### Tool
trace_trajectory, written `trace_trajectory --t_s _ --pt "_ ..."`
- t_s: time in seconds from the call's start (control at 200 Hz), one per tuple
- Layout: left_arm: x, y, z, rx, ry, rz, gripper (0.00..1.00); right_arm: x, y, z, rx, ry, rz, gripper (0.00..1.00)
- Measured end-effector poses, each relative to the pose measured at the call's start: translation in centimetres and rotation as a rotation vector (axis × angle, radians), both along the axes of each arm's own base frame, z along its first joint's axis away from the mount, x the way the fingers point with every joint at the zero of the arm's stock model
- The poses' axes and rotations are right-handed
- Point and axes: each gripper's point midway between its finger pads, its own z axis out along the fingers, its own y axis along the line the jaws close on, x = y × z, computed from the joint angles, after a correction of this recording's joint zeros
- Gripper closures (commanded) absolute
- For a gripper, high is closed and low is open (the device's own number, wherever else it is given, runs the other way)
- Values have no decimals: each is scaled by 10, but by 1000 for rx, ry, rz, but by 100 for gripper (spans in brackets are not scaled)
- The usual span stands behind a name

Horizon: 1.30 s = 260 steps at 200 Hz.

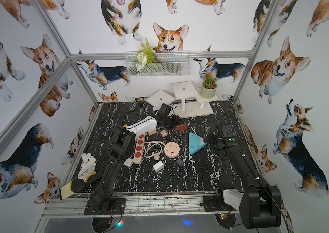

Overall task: Pull the plug off the socket
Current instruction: Place the plug at the center of the board, then reset both arms

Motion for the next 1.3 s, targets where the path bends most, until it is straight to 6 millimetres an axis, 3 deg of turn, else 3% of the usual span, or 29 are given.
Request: trace_trajectory --t_s 0.225,0.25,0.27,0.285,0.606,0.836,1.046,1.176,1.301 --pt "0 -4 -7 -23 27 14 26 -3 0 0 -21 6 37 1" --pt "-1 -4 -7 -22 27 14 17 -3 0 1 -24 4 42 1" --pt "-1 -4 -6 -22 27 14 3 -2 0 2 -25 2 45 1" --pt "-1 -3 -5 -21 27 15 0 -2 0 2 -26 1 46 1" --pt "-18 20 29 43 -37 -9 0 7 0 24 -49 -74 92 1" --pt "-38 53 76 120 -141 -30 0 3 -3 53 -65 -180 88 0" --pt "-59 103 129 251 -330 -7 0 -2 -7 63 -101 -261 104 0" --pt "-74 148 164 380 -519 29 0 -6 -17 63 -176 -379 105 0" --pt "-91 191 176 515 -654 78 0 -6 -33 59 -286 -442 82 0"
